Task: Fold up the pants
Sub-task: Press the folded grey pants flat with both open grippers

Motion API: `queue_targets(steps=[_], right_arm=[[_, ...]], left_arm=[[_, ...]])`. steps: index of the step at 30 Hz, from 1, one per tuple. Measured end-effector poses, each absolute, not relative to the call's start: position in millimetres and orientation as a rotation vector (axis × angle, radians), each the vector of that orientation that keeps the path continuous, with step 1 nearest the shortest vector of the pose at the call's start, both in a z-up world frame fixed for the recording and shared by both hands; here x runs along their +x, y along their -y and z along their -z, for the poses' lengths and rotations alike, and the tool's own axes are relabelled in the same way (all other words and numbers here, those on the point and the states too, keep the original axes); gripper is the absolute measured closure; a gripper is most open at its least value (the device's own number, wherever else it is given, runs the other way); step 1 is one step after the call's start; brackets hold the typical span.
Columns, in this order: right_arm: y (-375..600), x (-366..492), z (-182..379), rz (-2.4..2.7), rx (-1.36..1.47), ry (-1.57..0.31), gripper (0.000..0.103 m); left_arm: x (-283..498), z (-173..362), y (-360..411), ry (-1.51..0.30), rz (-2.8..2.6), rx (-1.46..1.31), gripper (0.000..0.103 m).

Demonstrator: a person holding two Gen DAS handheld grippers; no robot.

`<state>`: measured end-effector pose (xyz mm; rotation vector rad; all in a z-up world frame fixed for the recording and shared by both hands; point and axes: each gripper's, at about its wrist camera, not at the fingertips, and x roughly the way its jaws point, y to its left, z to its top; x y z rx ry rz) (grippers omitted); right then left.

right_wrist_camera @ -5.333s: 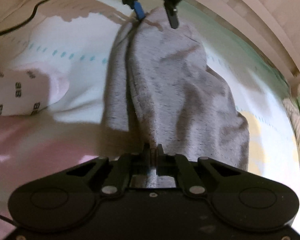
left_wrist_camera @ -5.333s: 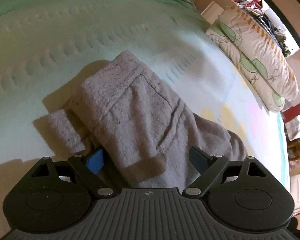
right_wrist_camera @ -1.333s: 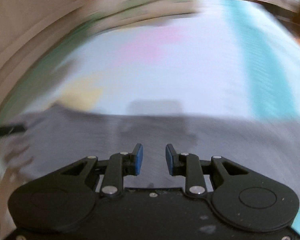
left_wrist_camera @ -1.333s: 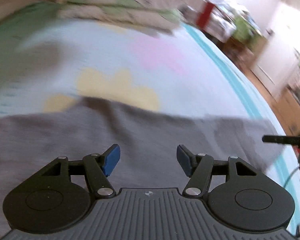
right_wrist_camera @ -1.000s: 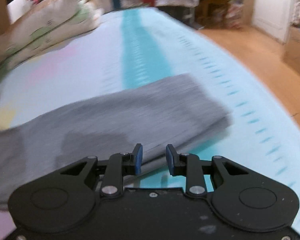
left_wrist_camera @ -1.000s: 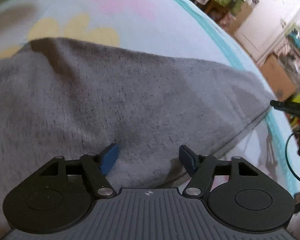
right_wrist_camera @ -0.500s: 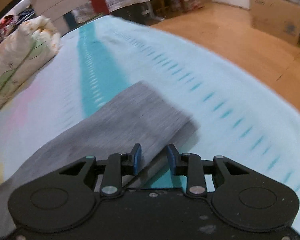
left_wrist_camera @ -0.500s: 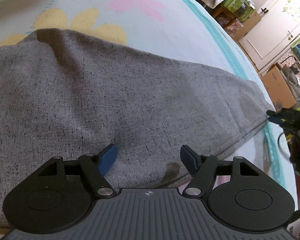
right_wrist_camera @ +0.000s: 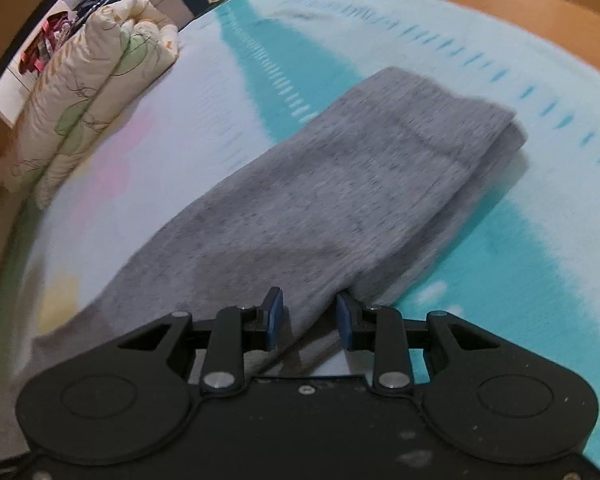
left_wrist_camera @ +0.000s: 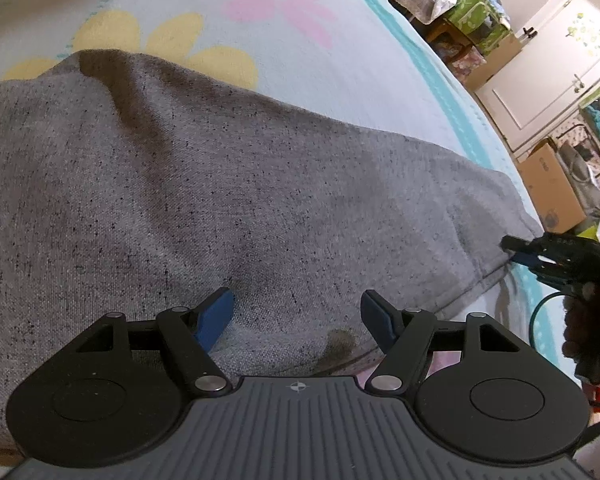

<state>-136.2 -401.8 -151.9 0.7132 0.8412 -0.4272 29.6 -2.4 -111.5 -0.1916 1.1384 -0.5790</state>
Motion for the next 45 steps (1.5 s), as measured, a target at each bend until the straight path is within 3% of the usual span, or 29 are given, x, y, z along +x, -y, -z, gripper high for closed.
queue_targets(steps=[1, 2, 8, 15, 23, 28, 32, 38, 45], right_arm=[[399, -134, 152, 0.405, 0.714, -0.853, 0.096], [396, -131, 150, 0.395, 0.692, -0.872, 0.100], [399, -136, 150, 0.469, 0.670, -0.909, 0.101], [405, -135, 148, 0.426, 0.719, -0.924, 0.089], [413, -141, 98, 0.376, 0.450, -0.909, 0.081], [444, -106, 101, 0.407, 0.344, -0.883, 0.079], [465, -75, 112, 0.429, 0.239, -0.880, 0.079], [493, -49, 131, 0.489, 0.182, -0.880, 0.077], [479, -74, 145, 0.460, 0.017, -1.023, 0.078]], left_arm=[[31, 110, 2, -1.144, 0.584, -0.189, 0.034], [32, 109, 2, -1.152, 0.588, -0.187, 0.034], [34, 103, -5, -1.139, 0.581, -0.165, 0.033], [33, 102, -5, -1.198, 0.631, -0.101, 0.033], [73, 83, -22, -1.077, 0.536, -0.113, 0.033], [101, 81, -29, -0.991, 0.427, -0.101, 0.033], [105, 108, -54, -1.108, 0.288, -0.153, 0.034], [80, 106, -65, -1.082, 0.309, -0.172, 0.034], [69, 98, -59, -1.136, 0.362, -0.061, 0.034]])
